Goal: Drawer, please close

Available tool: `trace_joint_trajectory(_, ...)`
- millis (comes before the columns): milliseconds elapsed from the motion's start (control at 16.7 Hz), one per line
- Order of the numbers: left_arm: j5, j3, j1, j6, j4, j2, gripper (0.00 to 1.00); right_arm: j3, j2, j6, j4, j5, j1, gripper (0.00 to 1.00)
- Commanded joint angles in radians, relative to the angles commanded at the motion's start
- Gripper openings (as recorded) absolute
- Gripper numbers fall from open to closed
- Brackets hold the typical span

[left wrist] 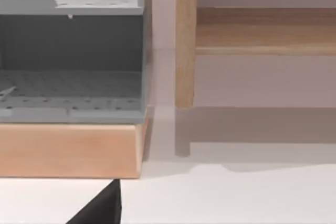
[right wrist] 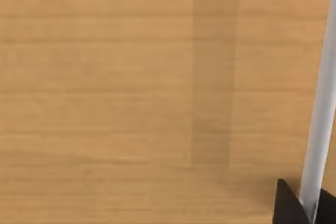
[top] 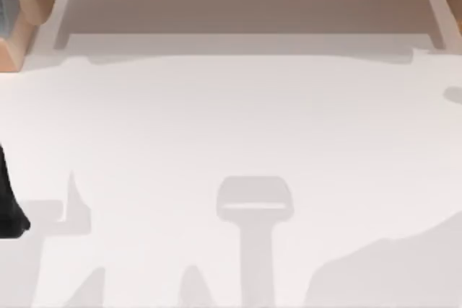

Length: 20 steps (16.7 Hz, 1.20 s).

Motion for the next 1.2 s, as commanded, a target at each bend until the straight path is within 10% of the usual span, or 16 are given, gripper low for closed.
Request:
trace_joint_trajectory(240, 0.000, 0.000, 0.000, 0.000, 0.000, 0.000, 1.00, 0.003, 0.002, 0.001, -0.002, 0.002, 0.001, 0.00)
trace_joint_trajectory(1020, 0.000, 0.000, 0.000, 0.000, 0.000, 0.000, 1.00, 0.003, 0.002, 0.001, -0.002, 0.002, 0.001, 0.98)
trace_joint_trajectory(1200, 0.000, 0.000, 0.000, 0.000, 0.000, 0.000, 1.00, 0.003, 0.002, 0.001, -0.002, 0.002, 0.001, 1.00)
